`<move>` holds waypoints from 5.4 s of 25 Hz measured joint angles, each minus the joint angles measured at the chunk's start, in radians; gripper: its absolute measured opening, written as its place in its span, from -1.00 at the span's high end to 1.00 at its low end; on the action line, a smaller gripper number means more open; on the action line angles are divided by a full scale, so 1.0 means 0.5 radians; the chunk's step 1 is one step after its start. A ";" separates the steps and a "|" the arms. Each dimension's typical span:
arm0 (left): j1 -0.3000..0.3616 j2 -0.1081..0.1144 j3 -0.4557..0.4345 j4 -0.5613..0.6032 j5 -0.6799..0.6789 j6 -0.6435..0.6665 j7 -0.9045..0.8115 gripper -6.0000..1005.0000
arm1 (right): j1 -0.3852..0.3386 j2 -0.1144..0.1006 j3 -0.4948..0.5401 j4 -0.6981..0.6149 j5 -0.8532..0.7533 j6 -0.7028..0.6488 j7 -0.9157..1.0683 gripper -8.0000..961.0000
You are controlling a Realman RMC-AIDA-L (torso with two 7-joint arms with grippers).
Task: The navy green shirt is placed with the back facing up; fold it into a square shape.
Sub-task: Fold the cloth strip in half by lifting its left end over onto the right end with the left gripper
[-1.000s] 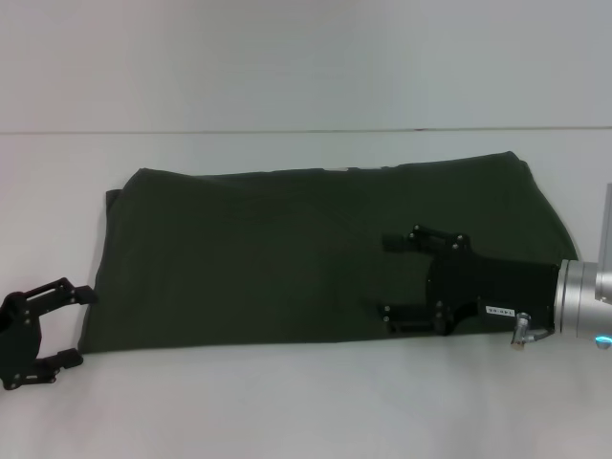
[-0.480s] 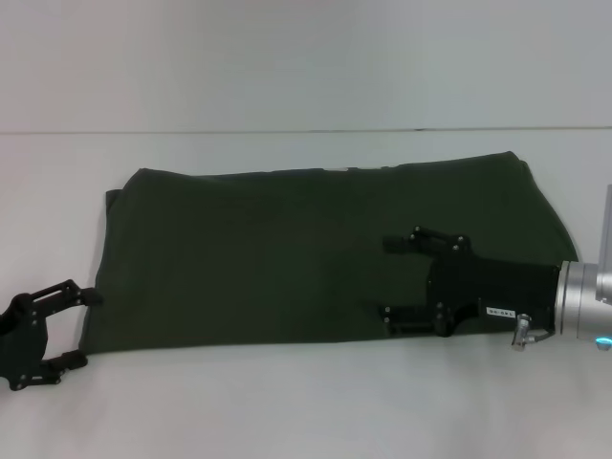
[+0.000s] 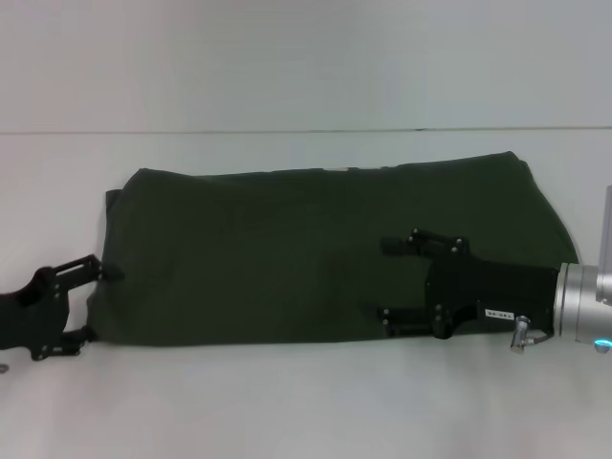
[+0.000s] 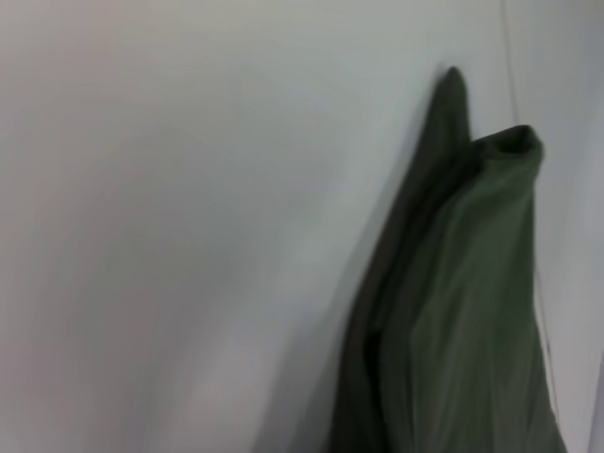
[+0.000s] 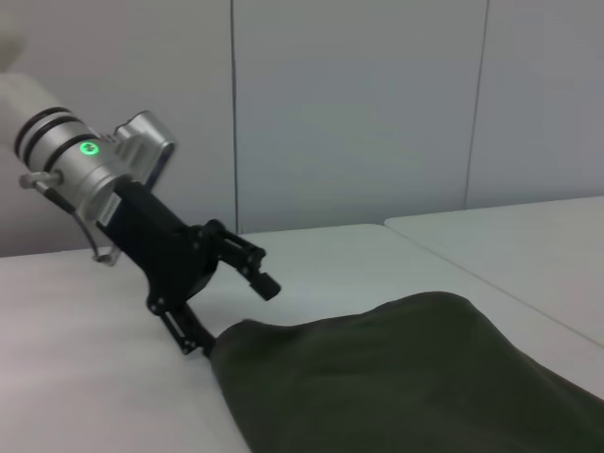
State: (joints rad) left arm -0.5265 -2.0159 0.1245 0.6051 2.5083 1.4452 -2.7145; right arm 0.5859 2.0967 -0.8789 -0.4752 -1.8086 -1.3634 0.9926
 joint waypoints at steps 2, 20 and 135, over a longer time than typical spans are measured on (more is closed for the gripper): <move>-0.026 0.009 0.009 -0.024 0.002 -0.018 0.005 -0.89 | 0.000 0.000 0.000 0.001 0.000 -0.003 0.002 -0.96; -0.069 -0.012 0.245 -0.009 -0.005 -0.133 0.197 -0.37 | 0.003 0.000 0.017 0.018 0.003 -0.030 0.003 -0.95; -0.738 -0.307 0.491 -0.857 -1.169 -0.133 1.402 0.88 | 0.326 0.013 0.187 0.410 0.406 0.907 0.006 -0.90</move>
State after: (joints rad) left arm -0.8957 -2.1694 0.3699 0.1764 1.9236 1.3787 -2.0137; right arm 0.7487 2.1033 -0.7855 -0.2700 -1.6056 -0.9101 0.9955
